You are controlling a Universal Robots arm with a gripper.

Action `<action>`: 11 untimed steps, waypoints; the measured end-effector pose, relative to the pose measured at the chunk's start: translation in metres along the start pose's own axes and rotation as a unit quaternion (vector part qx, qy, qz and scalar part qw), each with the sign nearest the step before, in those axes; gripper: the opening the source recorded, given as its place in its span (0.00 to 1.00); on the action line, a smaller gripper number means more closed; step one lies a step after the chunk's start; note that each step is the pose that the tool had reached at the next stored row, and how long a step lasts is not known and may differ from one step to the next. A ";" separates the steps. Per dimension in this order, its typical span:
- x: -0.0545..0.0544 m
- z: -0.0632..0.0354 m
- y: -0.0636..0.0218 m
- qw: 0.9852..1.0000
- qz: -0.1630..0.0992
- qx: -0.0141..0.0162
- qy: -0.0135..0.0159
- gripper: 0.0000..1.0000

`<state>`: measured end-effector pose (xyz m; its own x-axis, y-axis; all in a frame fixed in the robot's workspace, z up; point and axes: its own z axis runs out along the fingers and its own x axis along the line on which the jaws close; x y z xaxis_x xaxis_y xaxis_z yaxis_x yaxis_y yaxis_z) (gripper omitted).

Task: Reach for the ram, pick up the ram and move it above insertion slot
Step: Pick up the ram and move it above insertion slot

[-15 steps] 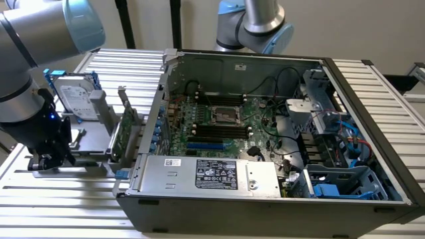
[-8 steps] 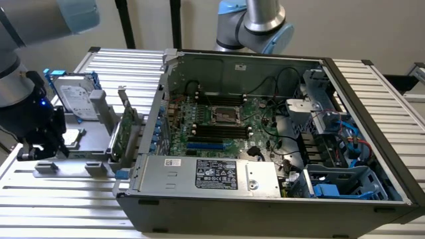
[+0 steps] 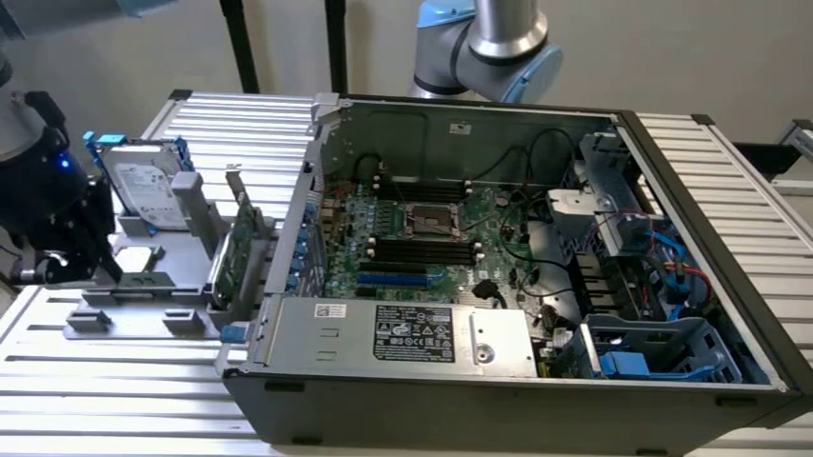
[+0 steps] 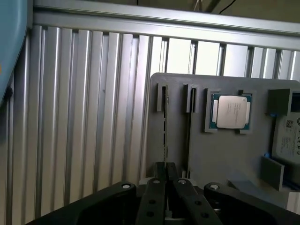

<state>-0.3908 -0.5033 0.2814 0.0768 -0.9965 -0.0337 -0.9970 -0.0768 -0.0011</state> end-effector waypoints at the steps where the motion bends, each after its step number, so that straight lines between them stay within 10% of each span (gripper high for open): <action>1: 0.000 -0.0047 -0.0014 1.000 0.000 0.000 0.000 0.13; 11: 0.002 -0.0501 -0.0300 1.000 0.000 -0.001 0.000 0.13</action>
<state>-0.3607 -0.5043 0.3315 0.0775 -0.9964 -0.0340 -0.9970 -0.0776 0.0012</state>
